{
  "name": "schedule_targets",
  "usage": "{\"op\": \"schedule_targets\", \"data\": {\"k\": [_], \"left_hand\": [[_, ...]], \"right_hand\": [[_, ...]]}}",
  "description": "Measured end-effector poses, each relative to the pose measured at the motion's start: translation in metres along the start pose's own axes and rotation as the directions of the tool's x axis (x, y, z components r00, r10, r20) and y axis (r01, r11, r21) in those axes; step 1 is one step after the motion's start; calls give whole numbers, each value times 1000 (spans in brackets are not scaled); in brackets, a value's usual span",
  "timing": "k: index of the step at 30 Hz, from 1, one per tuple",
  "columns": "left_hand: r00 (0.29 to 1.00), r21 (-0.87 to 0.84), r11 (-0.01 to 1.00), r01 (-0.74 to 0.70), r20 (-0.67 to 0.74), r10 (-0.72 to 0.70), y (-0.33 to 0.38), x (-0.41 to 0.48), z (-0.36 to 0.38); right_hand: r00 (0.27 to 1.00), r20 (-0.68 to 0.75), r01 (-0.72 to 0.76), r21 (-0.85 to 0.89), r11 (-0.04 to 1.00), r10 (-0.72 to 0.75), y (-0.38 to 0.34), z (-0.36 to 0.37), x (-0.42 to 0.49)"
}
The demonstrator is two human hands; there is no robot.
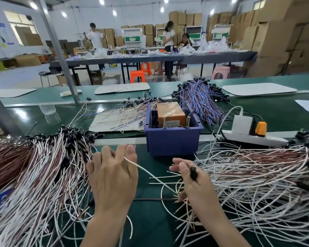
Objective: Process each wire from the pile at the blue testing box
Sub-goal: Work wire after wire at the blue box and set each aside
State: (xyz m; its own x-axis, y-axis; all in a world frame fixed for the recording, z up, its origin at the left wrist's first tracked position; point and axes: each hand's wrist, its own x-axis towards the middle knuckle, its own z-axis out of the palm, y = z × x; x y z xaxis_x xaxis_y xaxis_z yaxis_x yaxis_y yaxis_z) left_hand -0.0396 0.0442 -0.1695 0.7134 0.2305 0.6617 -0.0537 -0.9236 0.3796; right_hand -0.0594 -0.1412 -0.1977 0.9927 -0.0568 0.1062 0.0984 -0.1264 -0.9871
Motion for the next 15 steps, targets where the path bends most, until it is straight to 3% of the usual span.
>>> {"op": "schedule_targets", "data": {"k": [3,6,8,9,10,12,13,15], "left_hand": [[997,-175,982,75,-6,-78,0,-1,-4],[998,-343,937,62,-6,-68,-2,-1,-6],[981,-377,914,147,176,-86,-3,1,0],[932,-393,882,259,341,-122,-5,0,5],[837,-385,831,402,522,-163,-5,-1,7],[564,-332,633,699,801,-203,-3,-1,8],[445,-318,473,822,876,-185,-1,1,5],[292,-288,54,956,952,-89,-1,9,-3]], "right_hand": [[994,88,81,-282,956,-58,7,3,-1],[969,223,221,-575,788,-108,16,14,-2],[956,276,272,-687,674,-104,18,20,-3],[950,289,297,-724,623,-117,19,23,-4],[946,297,317,-748,584,-134,20,24,-4],[935,321,350,-769,534,-151,21,26,-6],[928,339,366,-767,527,-152,21,26,-7],[916,365,395,-751,530,-165,20,25,-8]]}}
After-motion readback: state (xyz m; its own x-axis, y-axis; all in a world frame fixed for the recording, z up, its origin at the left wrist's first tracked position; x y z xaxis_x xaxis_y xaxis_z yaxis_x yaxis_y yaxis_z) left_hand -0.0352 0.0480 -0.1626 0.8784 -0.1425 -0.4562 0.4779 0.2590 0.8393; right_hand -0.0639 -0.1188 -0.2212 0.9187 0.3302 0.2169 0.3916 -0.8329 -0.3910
